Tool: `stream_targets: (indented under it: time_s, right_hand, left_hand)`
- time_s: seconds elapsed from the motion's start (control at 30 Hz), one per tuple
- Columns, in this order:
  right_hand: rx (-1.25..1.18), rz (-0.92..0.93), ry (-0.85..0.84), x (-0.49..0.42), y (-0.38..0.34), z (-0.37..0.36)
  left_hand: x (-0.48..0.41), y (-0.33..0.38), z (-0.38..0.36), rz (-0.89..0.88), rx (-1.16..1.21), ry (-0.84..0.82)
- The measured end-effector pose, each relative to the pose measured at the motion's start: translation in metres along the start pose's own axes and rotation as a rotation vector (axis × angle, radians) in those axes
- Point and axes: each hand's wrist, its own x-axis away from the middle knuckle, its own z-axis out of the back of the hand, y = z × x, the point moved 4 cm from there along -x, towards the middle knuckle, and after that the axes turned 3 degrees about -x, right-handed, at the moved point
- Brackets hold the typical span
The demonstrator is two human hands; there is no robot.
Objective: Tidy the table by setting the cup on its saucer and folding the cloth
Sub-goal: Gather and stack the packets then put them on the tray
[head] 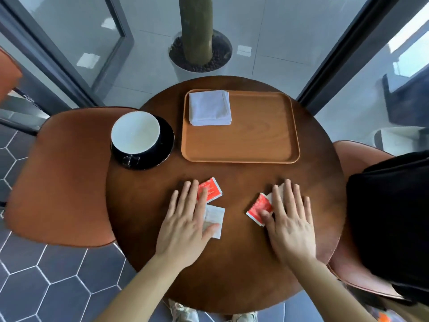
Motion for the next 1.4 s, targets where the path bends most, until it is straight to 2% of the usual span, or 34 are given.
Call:
stream_targets:
  time_s: [0.13, 0.2, 0.33, 0.43, 0.5, 0.6, 0.7, 0.77, 0.87, 1.0, 1.17, 1.4]
  right_hand:
    - [-0.074, 0.237, -0.068, -0.015, -0.044, -0.006]
    - [-0.144, 0.287, -0.075, -0.016, -0.042, 0.000]
    - [-0.089, 0.207, -0.012, 0.002, 0.000, 0.010]
    - [0.016, 0.260, -0.056, 0.013, -0.002, 0.001]
    - [-0.004, 0.306, -0.035, 0.013, -0.017, -0.003]
    - [-0.085, 0.305, 0.013, 0.007, -0.021, -0.002]
    - [-0.180, 0.268, 0.074, 0.004, -0.013, 0.002]
    - [-0.150, 0.315, 0.072, 0.006, -0.017, 0.002]
    - [-0.211, 0.321, 0.099, 0.005, -0.019, 0.004]
    - [-0.344, 0.300, 0.149, -0.011, -0.019, 0.017]
    - [-0.232, 0.414, 0.039, -0.033, -0.044, 0.021]
    - [-0.245, 0.437, 0.137, -0.044, -0.044, 0.025]
  left_hand:
    - [-0.007, 0.040, 0.002, -0.017, 0.016, -0.006]
    - [-0.004, 0.041, 0.006, 0.011, 0.078, 0.024]
    - [0.016, 0.022, 0.005, 0.041, 0.107, 0.055]
    - [0.017, 0.029, -0.001, 0.002, 0.038, -0.003]
    - [0.012, 0.039, 0.001, 0.020, 0.051, 0.006]
    - [0.014, 0.045, 0.003, 0.041, 0.147, 0.065]
    - [0.017, 0.035, 0.011, 0.161, 0.348, 0.182]
    - [0.009, 0.031, 0.020, 0.215, 0.349, 0.231]
    - [-0.011, 0.031, 0.033, 0.167, 0.296, 0.226]
    - [-0.030, 0.033, 0.038, 0.075, 0.265, 0.123]
    - [-0.023, 0.028, 0.041, 0.066, 0.339, 0.229]
    - [-0.036, 0.028, 0.043, 0.072, 0.315, 0.230]
